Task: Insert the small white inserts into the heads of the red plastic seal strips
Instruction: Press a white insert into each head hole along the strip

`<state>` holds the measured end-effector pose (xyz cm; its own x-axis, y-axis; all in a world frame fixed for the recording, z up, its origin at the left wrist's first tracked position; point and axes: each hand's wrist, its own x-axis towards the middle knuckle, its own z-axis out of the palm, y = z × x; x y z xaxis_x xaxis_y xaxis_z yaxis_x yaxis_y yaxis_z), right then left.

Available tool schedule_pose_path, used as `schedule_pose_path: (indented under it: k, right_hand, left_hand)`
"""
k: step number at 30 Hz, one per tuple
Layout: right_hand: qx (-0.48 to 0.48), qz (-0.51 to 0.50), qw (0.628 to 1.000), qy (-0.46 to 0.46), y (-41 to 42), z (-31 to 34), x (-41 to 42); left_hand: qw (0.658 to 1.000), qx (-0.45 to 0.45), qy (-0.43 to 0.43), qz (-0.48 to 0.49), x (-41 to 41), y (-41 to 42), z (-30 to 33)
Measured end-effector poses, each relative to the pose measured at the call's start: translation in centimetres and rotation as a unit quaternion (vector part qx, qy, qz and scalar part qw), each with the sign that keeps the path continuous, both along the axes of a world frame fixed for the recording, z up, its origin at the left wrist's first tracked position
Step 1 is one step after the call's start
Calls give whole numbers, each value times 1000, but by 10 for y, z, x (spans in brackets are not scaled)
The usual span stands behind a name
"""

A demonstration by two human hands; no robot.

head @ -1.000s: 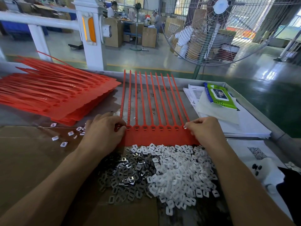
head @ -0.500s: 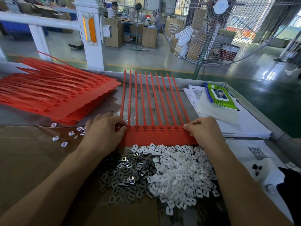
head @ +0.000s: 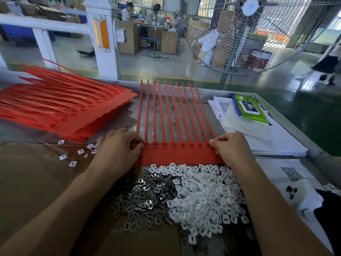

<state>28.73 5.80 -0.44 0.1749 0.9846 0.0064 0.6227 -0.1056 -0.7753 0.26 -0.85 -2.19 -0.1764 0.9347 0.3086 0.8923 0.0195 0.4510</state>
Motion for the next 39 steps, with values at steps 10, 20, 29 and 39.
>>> schedule_pose_path:
  k: [10,20,29,39]
  right_hand:
    - [55,29,993,-100,-8,5,-8]
    - [24,471,877,-93,-48,23,-48]
    - [4,531,835,-145,-66,26,-68]
    - [25,523,846,-106,-68,26,-69]
  left_hand:
    - [1000,-3,-1,4,1,-1,2]
    - [1000,-3,3,13,2,0,0]
    - [1000,3,4,10,2,0,-1]
    - [1000,4,6,12,2,-1,0]
